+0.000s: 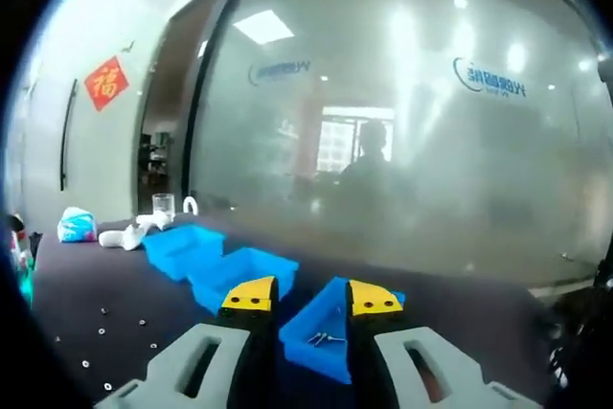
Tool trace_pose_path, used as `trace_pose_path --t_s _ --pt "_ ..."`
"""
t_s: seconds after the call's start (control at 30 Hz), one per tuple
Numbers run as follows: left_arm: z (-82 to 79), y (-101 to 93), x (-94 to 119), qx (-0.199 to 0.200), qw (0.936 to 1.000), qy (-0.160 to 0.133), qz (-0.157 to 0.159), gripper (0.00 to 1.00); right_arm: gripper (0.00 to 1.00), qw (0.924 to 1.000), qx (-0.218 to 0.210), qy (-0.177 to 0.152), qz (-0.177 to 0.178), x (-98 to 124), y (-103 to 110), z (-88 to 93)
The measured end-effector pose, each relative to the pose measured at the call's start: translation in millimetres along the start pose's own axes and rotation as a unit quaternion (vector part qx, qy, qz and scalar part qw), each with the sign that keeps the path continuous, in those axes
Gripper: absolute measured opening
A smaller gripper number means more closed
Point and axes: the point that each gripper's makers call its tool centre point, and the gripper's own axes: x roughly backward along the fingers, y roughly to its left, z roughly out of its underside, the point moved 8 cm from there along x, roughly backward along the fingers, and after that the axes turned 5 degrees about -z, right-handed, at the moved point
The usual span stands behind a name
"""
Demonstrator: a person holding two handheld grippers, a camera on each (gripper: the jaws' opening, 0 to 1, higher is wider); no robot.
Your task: Sort the screws, nuts, and washers into the corresponding bins
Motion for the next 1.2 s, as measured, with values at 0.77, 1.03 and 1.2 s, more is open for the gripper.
trace_pose_path --t_s 0.77,1.03,1.2 --pt "-5.4 -21.4 -12 -0.024 0.9991 0.01 0.034 0.38 0.41 0.9902 -0.029 0.018 -0.135 178 62 42.5" --pt "-6.3 -24.2 -16 -0.035 0.9982 0.018 0.046 0.38 0.43 0.9919 -0.017 0.038 -0.12 215 59 54.8" --pt "-4.9 -24.3 -18 -0.041 0.9974 0.029 0.052 0.38 0.44 0.9921 -0.017 0.038 -0.118 231 57 53.2"
